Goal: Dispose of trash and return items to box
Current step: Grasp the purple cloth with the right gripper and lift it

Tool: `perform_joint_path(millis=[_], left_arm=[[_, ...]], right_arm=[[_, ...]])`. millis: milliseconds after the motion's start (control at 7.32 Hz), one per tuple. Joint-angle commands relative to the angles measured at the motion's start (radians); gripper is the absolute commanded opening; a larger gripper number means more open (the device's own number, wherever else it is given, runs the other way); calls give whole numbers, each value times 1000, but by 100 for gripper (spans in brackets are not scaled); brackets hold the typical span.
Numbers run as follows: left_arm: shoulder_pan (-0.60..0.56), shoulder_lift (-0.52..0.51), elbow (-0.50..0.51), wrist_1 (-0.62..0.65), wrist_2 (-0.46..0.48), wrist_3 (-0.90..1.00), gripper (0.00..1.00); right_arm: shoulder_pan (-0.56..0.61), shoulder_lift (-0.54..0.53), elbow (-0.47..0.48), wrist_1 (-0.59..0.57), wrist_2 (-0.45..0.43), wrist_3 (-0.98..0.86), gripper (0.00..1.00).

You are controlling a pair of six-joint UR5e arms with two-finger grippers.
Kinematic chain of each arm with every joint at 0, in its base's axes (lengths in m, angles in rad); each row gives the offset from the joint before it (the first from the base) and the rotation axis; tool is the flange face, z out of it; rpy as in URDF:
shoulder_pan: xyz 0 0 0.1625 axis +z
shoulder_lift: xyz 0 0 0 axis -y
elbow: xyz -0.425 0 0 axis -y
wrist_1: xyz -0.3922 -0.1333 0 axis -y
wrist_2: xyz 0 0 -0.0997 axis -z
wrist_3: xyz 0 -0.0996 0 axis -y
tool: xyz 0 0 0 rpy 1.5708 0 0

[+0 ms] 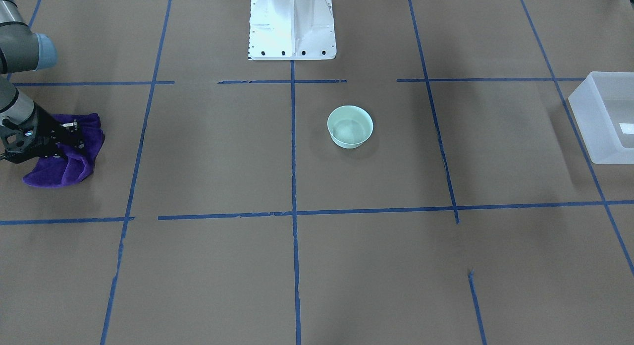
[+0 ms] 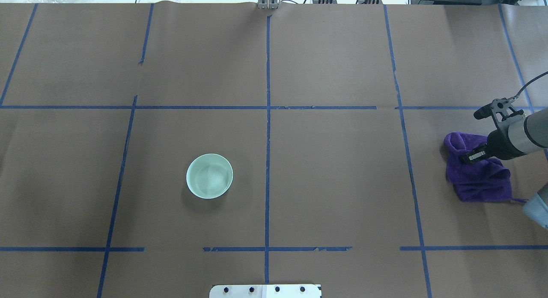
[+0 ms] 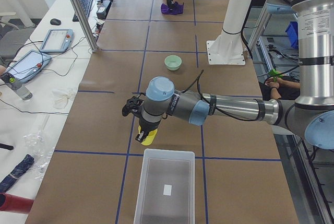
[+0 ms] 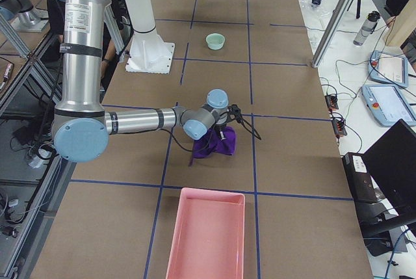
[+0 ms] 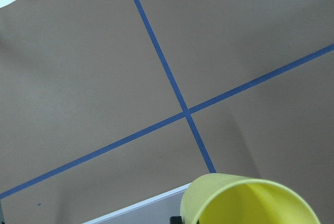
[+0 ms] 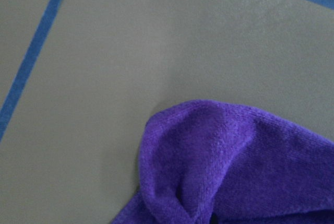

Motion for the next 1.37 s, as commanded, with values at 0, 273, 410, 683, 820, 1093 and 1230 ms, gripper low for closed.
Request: perform_joint_path(millis=[0,273,410,683,820,1093,1230], left_arm=[[-1,-2,50,-3,1,0,0],[-7,26,111,-2,1,0,0],[-13,85,109,-17,-3,1,0],[-11,123,159,-61,-13,-3,0],[-10,121,240,-165,-16,-5,0],[-4,117,334,-284,-90,-11,0],[9,117,342,-285,-115,-10,0]], right_arm=[[35,-3,215,-242,13,-1,0],[102,8,349,-466,11,-1,0],[154,5,354,-488,11,-10,0],[278,2,366,-507,11,-30,0],[352,-12,378,-510,14,-87,0],[496,-15,394,-646,19,-316,0],[560,-9,394,-710,19,-431,0]])
